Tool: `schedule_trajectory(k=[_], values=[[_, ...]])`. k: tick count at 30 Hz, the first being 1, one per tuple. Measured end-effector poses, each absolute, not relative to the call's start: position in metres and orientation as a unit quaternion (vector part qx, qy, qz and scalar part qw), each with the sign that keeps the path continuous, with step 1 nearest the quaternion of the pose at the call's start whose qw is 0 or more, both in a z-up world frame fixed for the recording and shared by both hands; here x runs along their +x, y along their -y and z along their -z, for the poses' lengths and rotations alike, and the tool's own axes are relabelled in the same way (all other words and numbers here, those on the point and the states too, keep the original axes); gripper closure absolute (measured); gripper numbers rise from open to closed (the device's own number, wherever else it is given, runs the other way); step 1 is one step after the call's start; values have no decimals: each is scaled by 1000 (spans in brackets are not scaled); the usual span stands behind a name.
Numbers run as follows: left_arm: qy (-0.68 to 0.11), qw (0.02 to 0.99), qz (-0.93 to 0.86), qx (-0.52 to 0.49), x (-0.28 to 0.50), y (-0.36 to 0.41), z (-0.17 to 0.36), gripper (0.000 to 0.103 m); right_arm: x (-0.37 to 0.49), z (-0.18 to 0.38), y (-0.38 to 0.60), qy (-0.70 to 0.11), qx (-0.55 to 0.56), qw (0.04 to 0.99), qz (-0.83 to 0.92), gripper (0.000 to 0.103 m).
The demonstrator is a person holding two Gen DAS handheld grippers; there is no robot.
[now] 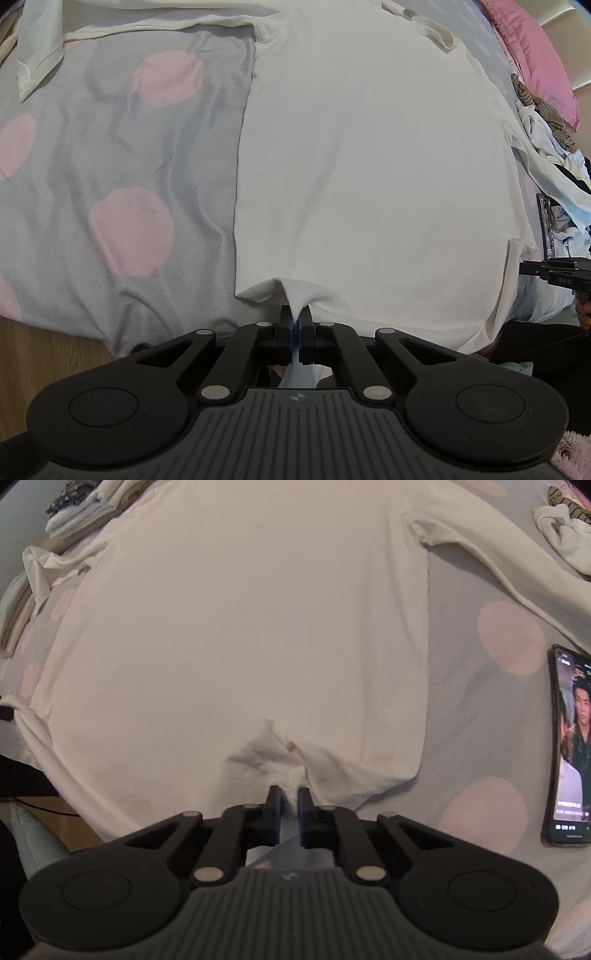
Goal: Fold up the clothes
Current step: 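Grasp the hem with the right gripper while the left gripper holds and pulls it taut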
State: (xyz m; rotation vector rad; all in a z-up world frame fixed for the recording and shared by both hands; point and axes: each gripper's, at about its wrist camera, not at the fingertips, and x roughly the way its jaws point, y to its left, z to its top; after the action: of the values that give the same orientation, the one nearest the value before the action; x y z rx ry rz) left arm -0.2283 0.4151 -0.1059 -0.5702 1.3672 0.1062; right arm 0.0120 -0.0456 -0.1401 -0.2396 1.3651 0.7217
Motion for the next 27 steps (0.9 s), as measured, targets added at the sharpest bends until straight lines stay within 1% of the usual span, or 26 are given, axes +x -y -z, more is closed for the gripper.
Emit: schedule_trajectory(k=[3, 6, 12, 16, 21, 23, 24, 25, 27], values=[[-625, 733, -29, -268, -229, -413, 100, 102, 6, 114, 57, -620, -89, 710, -323, 94], [-636, 725, -11, -264, -234, -409, 88, 103, -6, 87, 72, -639, -120, 693, -312, 95], [-685, 694, 16, -220, -241, -399, 76, 103, -27, 74, 100, -685, -200, 649, -266, 96], [-715, 673, 18, -187, -238, -390, 91, 103, -25, 75, 102, -686, -194, 650, -264, 96], [-735, 655, 18, -174, -237, -382, 111, 102, -23, 76, 104, -687, -187, 652, -262, 95], [-741, 647, 17, -180, -239, -383, 118, 102, -22, 76, 104, -687, -185, 652, -261, 92], [-740, 646, 17, -185, -240, -384, 119, 102, -22, 77, 105, -687, -183, 653, -261, 88], [-737, 648, 17, -189, -241, -385, 117, 101, -22, 77, 105, -688, -182, 653, -260, 77], [-731, 653, 19, -196, -242, -387, 113, 96, -21, 77, 106, -688, -179, 654, -259, 69]])
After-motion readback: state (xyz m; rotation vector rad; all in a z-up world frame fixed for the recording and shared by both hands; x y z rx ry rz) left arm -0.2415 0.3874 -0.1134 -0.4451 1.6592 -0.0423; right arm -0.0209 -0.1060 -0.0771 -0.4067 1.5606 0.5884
